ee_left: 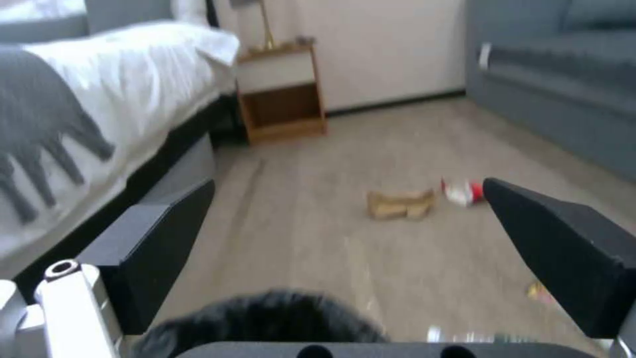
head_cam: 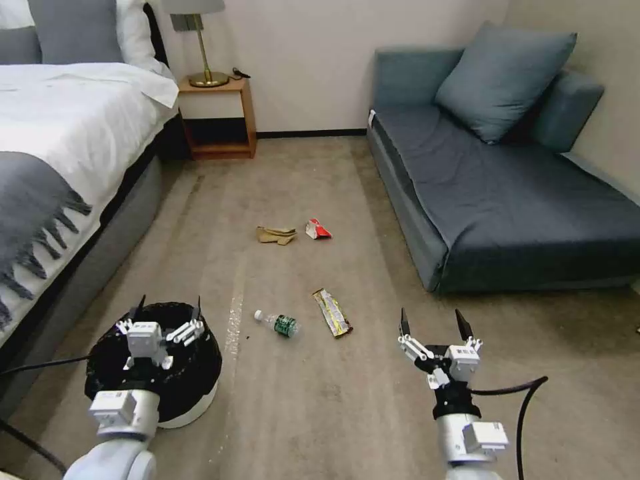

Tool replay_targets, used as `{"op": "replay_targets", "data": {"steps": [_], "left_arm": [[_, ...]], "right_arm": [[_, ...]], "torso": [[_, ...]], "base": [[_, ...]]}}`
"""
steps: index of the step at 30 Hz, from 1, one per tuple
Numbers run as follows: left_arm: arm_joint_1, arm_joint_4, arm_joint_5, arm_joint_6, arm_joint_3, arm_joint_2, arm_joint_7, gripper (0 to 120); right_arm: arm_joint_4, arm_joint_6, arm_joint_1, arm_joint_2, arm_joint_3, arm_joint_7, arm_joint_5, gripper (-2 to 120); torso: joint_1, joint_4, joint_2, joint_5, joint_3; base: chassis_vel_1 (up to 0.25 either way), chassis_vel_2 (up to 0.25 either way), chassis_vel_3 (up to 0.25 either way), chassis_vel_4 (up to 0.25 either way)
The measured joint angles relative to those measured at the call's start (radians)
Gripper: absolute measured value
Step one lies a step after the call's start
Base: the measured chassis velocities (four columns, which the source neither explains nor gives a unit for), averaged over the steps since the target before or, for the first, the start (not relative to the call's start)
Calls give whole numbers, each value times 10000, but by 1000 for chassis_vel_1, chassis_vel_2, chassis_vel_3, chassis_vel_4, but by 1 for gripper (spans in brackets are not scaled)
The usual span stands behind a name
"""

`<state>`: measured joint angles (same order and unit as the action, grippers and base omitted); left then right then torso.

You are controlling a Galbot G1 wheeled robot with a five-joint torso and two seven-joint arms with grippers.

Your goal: Pick up the trash bin, then pick up the garbage on the floor and place it into the trash bin.

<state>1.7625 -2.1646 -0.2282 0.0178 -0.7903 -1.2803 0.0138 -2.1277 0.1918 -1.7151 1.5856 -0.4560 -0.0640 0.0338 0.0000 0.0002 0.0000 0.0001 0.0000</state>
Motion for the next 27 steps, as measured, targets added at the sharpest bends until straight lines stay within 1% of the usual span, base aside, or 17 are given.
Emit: {"op": "replay_targets", "data": {"steps": [2,3,4,5,7,8,10,12,13,15,17,18,20,22,23,25,27], "left_arm": [[226,8,-490,-729,-163,343,261,100],[226,8,-490,-729,-163,343,261,100],[249,68,-735,-1094,-245,468,392,100],[233,211,-1141,-1621,-386,646,586,100],[12,564,-1533,-2315,-914,934,755,100],[12,564,-1533,-2315,-914,934,755,100],[-366,1119,-1673,-3030,-1624,1301,809,100],[-683,1636,-1899,-3482,-2225,1652,852,100],[-683,1636,-1899,-3482,-2225,1652,852,100],[-901,2172,-2151,-3767,-2821,2039,933,100],[-1033,2596,-2280,-3990,-3186,2400,1049,100],[-1033,2596,-2280,-3990,-3186,2400,1049,100],[-1214,3035,-2342,-4317,-3328,2774,1171,100],[-1503,3576,-2510,-4858,-3265,3232,1453,100],[-1503,3576,-2510,-4858,-3265,3232,1453,100],[-1864,3931,-2728,-5369,-2865,3495,1775,100],[-2112,4060,-2792,-5723,-2573,3558,1943,100]], "right_arm": [[75,-85,145,-73,-48,-4,-79,100],[75,-85,145,-73,-48,-4,-79,100],[118,-101,190,-94,-65,-14,-111,100],[181,-112,220,-108,-76,-30,-141,100],[287,-115,255,-128,-81,-58,-195,100],[287,-115,255,-128,-81,-58,-195,100],[389,-115,288,-138,-86,-75,-249,100],[463,-114,310,-158,-122,-89,-323,100],[463,-114,310,-158,-122,-89,-323,100],[513,-113,319,-200,-188,-98,-406,100],[545,-112,328,-235,-231,-107,-474,100],[545,-112,328,-235,-231,-107,-474,100],[572,-111,336,-267,-247,-120,-517,100],[584,-109,344,-292,-244,-135,-538,100],[584,-109,344,-292,-244,-135,-538,100],[584,-106,345,-266,-227,-185,-540,100],[584,-106,329,-229,-224,-264,-521,100]], "torso": [[0,1,0,-3,0],[0,1,0,-3,0],[0,-1,0,0,0],[0,0,0,-4,1],[0,-1,0,-3,1],[0,-1,0,-3,1],[0,-2,0,-5,1],[0,-2,0,-3,1],[0,-2,0,-3,1],[0,-2,0,-4,1],[0,1,0,-3,0],[0,1,0,-3,0],[0,0,0,-3,1],[0,0,0,-3,1],[0,0,0,-3,1],[0,-2,0,-4,1],[0,-3,0,-3,1]], "base": [[0,0,0,0],[0,0,0,0],[0,0,0,0],[0,0,0,0],[0,0,0,0],[0,0,0,0],[0,0,0,0],[0,0,0,0],[0,0,0,0],[0,0,0,0],[0,0,0,0],[0,0,0,0],[0,0,0,0],[0,0,0,0],[0,0,0,0],[0,0,0,0],[0,0,0,0]]}}
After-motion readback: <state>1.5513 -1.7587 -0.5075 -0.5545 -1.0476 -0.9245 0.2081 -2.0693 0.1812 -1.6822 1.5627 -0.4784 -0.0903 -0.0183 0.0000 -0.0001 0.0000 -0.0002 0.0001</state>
